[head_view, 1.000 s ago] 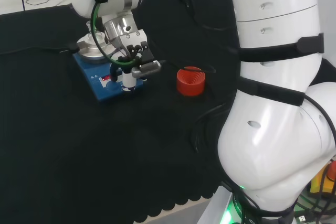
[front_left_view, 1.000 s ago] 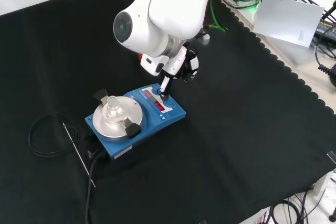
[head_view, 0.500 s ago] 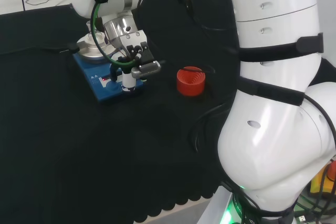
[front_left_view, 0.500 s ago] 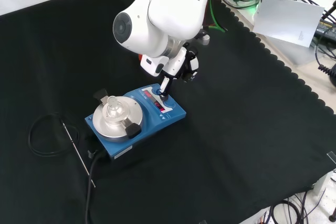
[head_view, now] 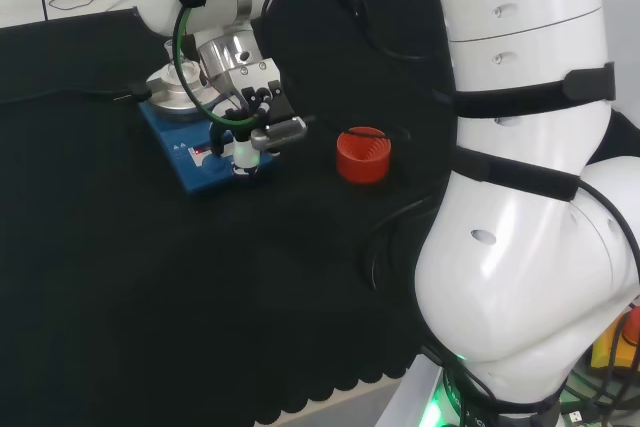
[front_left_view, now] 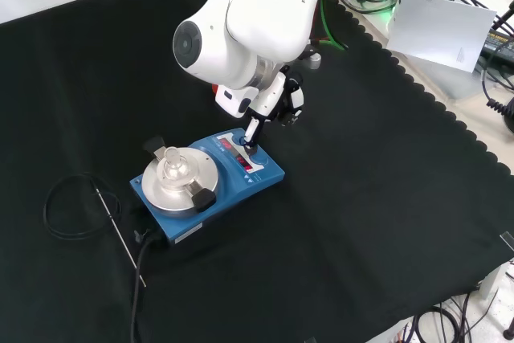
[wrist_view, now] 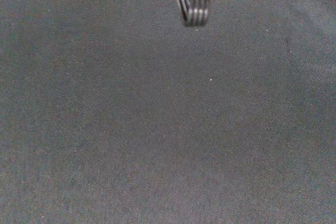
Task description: Turn on the heater.
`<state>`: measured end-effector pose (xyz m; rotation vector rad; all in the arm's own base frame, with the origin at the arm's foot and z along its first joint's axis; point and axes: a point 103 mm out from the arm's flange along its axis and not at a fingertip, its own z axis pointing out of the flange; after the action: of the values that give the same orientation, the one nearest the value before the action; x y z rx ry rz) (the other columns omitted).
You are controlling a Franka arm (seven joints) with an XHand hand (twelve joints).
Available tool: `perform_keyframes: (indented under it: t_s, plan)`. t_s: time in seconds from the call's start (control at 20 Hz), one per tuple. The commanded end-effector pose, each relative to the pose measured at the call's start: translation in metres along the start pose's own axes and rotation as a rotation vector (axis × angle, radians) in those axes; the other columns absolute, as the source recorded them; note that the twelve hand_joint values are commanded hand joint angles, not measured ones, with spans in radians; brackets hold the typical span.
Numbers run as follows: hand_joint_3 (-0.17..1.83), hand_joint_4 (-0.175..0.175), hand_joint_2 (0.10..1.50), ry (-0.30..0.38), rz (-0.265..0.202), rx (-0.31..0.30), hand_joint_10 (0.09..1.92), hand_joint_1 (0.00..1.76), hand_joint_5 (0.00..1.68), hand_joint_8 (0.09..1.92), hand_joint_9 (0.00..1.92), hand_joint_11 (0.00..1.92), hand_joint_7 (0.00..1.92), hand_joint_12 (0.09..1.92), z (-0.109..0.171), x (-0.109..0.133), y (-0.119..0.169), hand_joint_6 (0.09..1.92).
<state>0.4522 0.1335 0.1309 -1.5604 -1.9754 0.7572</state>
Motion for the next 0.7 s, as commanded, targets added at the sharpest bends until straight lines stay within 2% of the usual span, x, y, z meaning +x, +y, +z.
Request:
perform_keyframes:
  t_s: [0.05, 0.3, 0.7]
  plan:
    - [1.0, -0.063, 0.7, -0.002, 0.002, 0.004, 1.62, 1.43, 0.25, 1.53, 1.7, 1.36, 1.68, 1.33, 0.002, -0.001, 0.0, 0.58]
    - [1.0, -0.063, 0.7, 0.0, 0.002, -0.007, 1.62, 1.43, 0.25, 1.53, 1.7, 1.36, 1.68, 1.33, 0.0, -0.002, -0.001, 0.59]
    - [1.0, -0.063, 0.7, -0.002, 0.004, -0.062, 1.62, 1.43, 0.25, 1.52, 1.7, 1.36, 1.69, 1.33, -0.027, -0.002, -0.018, 0.59]
